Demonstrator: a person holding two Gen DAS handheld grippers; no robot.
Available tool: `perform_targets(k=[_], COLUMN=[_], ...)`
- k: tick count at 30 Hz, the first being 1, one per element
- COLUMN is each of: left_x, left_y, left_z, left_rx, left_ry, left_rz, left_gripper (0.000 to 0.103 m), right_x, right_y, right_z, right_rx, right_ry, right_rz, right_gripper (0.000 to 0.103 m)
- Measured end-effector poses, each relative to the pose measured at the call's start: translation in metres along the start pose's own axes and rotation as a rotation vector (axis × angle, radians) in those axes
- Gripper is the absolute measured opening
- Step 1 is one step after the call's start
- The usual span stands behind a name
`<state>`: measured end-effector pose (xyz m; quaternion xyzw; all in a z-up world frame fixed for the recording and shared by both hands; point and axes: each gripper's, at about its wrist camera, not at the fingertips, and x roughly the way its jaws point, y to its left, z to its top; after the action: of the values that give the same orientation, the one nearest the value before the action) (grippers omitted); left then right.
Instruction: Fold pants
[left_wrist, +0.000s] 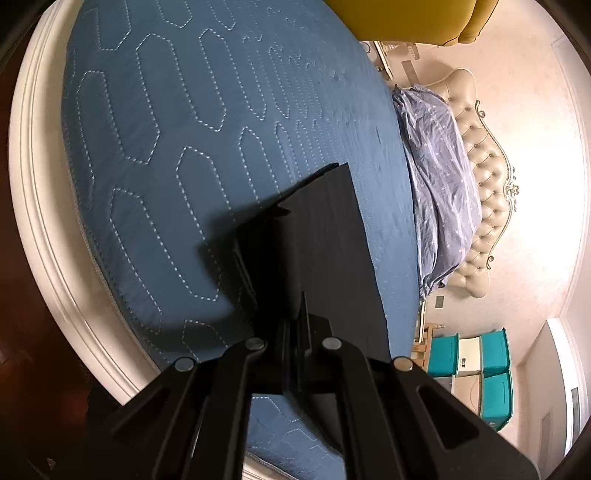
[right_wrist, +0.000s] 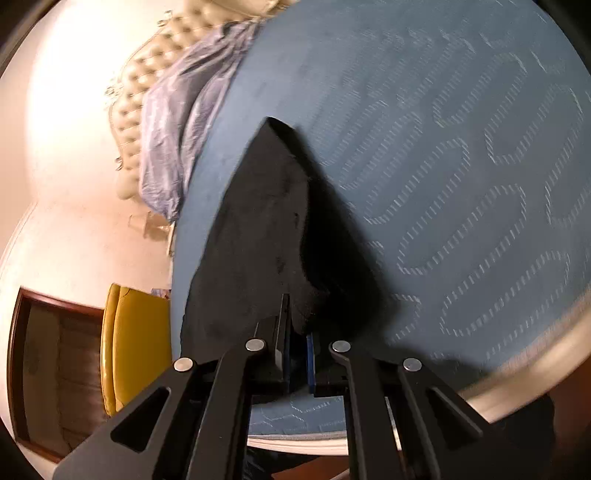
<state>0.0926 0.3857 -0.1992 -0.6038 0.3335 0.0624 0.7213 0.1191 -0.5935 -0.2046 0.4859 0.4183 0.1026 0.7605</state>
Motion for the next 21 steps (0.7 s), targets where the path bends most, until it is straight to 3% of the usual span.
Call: perform_targets(k=[3,9,10,11,13,15,16,18,19,21], left_x=[-0.001,-0.005,-0.008,-0.013,-0.024,-0.041,-0.052,-0.076,-0.082,-0.082], left_y=[0.001,0.001,0.0,0.002,0.003,0.003,0.002,-0.01,-0.021,-0.052], left_z=[-0.003,-0.004,-0.004,-0.003,-0.003,-0.004,-0.005,-0.014,-0.02,-0.037], left_rx=[0.001,0.009,0.005,-0.001,0.013,0.035,0.044,0.104,0.15,0.291], left_ry=[-0.009,-0.007,-0.016,-0.024,-0.053,-0.1,-0.146,-0.285,-0.333,-0.399], left_rz=[0.004,0.007,0.012,0.007,0.024,0.065,0.117,0.202,0.233,0.295], left_gripper=[0.002,0.006,0.006,0.007,0.01,0.02,0.035,0.051,0.053,0.058], right_x=[0.002,-0.004,-0.01,-0.02,-0.042,-0.071,-0.083,-0.102,-0.104,-0.092], right_y=[0.002,-0.017,-0.018,-0.018,-0.019,-0.018,-0.013,0.01,0.031,0.066], right_z=[0.004,0.005,0.007,0.011,0.018,0.026,0.029,0.032,0.032,0.028], right_rx=[-0.023,0.049,0.044,0.043,0.052,0.039,0.019,-0.086,-0.169,-0.308], right_ry=[0.022,0.003,-0.009,-0.039,-0.11,-0.178,-0.212,-0.286,-0.31,-0.319], right_rz=[-0.036,0.016,0.01,-0.012,-0.101,-0.142,-0.18,-0.328,-0.414,-0.507], right_gripper=[0.008,0.008,0.016,0.036,0.057,0.057,0.057,0.057,0.057,0.057])
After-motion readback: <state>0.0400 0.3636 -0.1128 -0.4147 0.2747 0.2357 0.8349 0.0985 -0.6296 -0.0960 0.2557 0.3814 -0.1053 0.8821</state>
